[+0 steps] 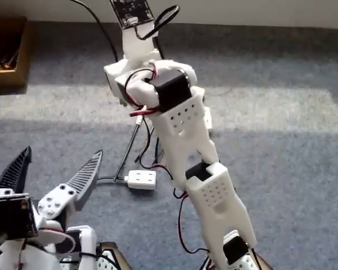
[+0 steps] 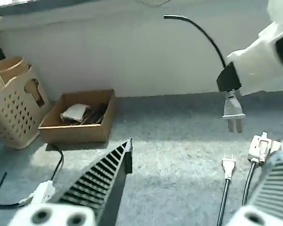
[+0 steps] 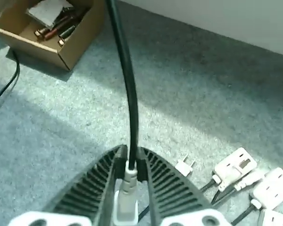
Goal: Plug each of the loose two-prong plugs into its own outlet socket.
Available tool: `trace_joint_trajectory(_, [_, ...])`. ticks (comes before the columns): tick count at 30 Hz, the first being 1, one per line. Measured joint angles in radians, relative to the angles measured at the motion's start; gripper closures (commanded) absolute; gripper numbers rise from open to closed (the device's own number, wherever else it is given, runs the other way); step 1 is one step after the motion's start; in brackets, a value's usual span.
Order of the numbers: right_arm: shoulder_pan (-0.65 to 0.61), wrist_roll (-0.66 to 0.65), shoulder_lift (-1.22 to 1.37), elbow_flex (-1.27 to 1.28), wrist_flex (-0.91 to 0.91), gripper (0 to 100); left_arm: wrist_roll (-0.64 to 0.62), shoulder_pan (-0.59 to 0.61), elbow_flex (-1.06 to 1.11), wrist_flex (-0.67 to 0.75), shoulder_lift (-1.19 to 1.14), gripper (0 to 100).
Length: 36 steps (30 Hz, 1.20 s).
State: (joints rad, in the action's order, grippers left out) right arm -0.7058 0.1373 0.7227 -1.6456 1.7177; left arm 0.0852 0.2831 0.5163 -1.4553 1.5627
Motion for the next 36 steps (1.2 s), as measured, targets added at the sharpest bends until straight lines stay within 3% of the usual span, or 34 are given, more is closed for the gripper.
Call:
trace_joint_trajectory(4, [-0.005, 0.0, 0.034, -0.008, 0.002, 99.2, -0.055, 0.011, 0.336, 0.181, 0.114, 60])
trace_joint_trajectory(8, [-0.025, -0.114, 0.051, -0.008, 0.002, 99.2, -0.063, -0.005, 0.503, 0.327, 0.124, 60])
trace_joint_trajectory(14, [-0.014, -0.164, -0.087, -0.008, 0.006, 99.3, -0.064, -0.02, 0.526, 0.448, 0.124, 59])
trace_joint_trajectory(20, [0.031, -0.166, -0.127, -0.002, 0.006, 99.3, -0.135, -0.02, 0.528, 0.47, 0.129, 41])
trace_joint_trajectory(28, [0.104, -0.091, -0.058, 0.005, 0.006, 99.3, -0.172, -0.032, 0.528, 0.528, 0.13, 45])
trace_joint_trajectory(36, [-0.002, -0.02, -0.101, 0.212, 0.006, 99.3, -0.172, -0.048, 0.663, 0.678, 0.129, 45])
